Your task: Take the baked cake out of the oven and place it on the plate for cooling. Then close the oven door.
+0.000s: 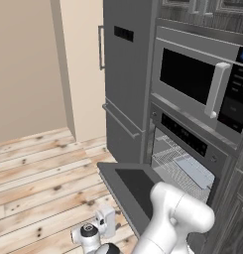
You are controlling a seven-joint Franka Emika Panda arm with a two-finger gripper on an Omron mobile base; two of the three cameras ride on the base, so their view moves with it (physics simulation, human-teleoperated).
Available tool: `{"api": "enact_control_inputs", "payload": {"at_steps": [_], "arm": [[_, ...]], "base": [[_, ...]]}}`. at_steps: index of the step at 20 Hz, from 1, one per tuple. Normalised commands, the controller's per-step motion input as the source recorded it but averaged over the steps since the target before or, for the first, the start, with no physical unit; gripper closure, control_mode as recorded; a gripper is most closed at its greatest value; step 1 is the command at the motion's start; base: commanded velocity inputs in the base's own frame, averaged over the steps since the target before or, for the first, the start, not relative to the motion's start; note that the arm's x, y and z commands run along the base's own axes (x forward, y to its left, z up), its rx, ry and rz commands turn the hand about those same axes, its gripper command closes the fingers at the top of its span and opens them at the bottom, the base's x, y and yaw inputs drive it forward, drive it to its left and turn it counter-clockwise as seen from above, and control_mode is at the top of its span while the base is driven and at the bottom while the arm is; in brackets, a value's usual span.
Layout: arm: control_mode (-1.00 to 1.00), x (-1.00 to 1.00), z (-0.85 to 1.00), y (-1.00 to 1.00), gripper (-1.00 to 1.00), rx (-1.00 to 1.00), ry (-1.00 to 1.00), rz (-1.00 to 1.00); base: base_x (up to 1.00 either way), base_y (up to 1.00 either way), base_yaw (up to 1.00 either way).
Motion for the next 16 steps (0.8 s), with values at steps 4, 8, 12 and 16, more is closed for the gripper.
{"api": "enact_control_inputs", "payload": {"at_steps": [4, 8, 12, 16], "arm": [[-1.00, 0.32, -0.52, 0.28, -1.00, -0.15, -0.07, -0.07], [-1.00, 0.38, -0.49, 0.30, -1.00, -0.12, -0.09, -0.06], [-1.00, 0.34, -0.58, 0.31, -1.00, -0.13, -0.08, -0.07], [-1.00, 0.33, -0.59, 0.32, -1.00, -0.14, -0.06, -0.08]], "base": [[0.00, 0.00, 0.00], [0.00, 0.00, 0.00], [0.00, 0.00, 0.00], [0.00, 0.00, 0.00]]}}
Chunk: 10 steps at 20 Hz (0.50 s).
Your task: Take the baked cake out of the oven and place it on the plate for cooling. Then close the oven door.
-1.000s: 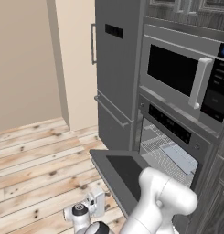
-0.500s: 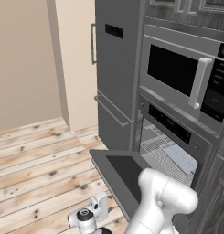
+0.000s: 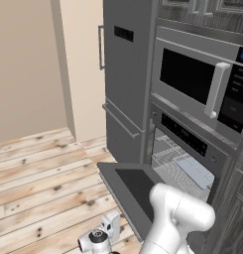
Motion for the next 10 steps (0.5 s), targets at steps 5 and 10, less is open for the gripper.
{"api": "enact_control_inputs", "payload": {"at_steps": [5, 10], "arm": [[-1.00, 0.33, -0.49, 0.34, -1.00, -0.15, -0.07, -0.10], [-1.00, 0.38, -0.41, 0.38, -1.00, -0.17, -0.08, -0.12]], "base": [[0.00, 0.00, 0.00], [0.00, 0.00, 0.00]]}}
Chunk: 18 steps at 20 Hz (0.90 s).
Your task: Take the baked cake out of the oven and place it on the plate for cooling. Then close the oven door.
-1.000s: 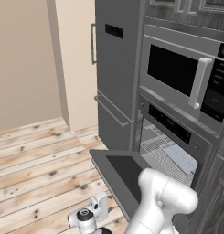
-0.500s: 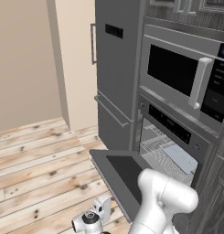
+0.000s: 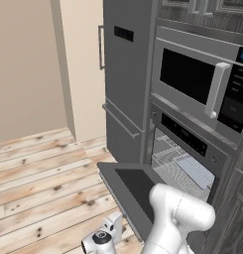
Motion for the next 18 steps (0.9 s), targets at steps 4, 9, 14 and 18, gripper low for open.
{"api": "enact_control_inputs", "payload": {"at_steps": [4, 9, 14, 18], "arm": [[-1.00, 0.40, -0.42, 0.42, -1.00, -0.18, -0.08, -0.14], [-1.00, 0.46, -0.51, 0.44, -1.00, -0.18, -0.06, -0.14], [-1.00, 0.51, -0.57, 0.43, -1.00, -0.20, -0.04, -0.16], [-1.00, 0.56, -0.52, 0.34, -1.00, -0.21, -0.06, -0.19]], "base": [[0.00, 0.00, 0.00], [0.00, 0.00, 0.00], [0.00, 0.00, 0.00], [0.00, 0.00, 0.00]]}}
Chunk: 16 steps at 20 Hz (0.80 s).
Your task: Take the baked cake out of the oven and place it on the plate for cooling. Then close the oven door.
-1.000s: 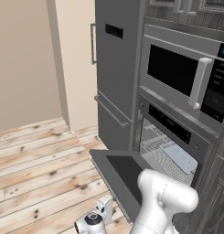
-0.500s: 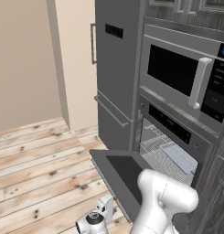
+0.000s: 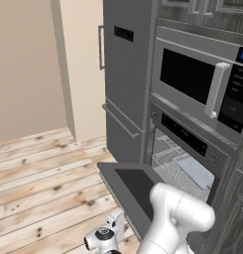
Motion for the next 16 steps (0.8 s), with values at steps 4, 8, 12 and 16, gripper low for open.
{"api": "enact_control_inputs", "payload": {"at_steps": [4, 8, 12, 16], "arm": [[-1.00, 0.58, -0.54, 0.29, -1.00, -0.23, -0.07, -0.21], [-1.00, 0.51, -0.56, 0.26, -1.00, -0.26, -0.09, -0.24], [-1.00, 0.43, -0.56, 0.24, -1.00, -0.28, -0.13, -0.25], [-1.00, 0.34, -0.51, 0.20, -1.00, -0.33, -0.25, -0.26]], "base": [[0.00, 0.00, 0.00], [0.00, 0.00, 0.00], [0.00, 0.00, 0.00], [0.00, 0.00, 0.00]]}}
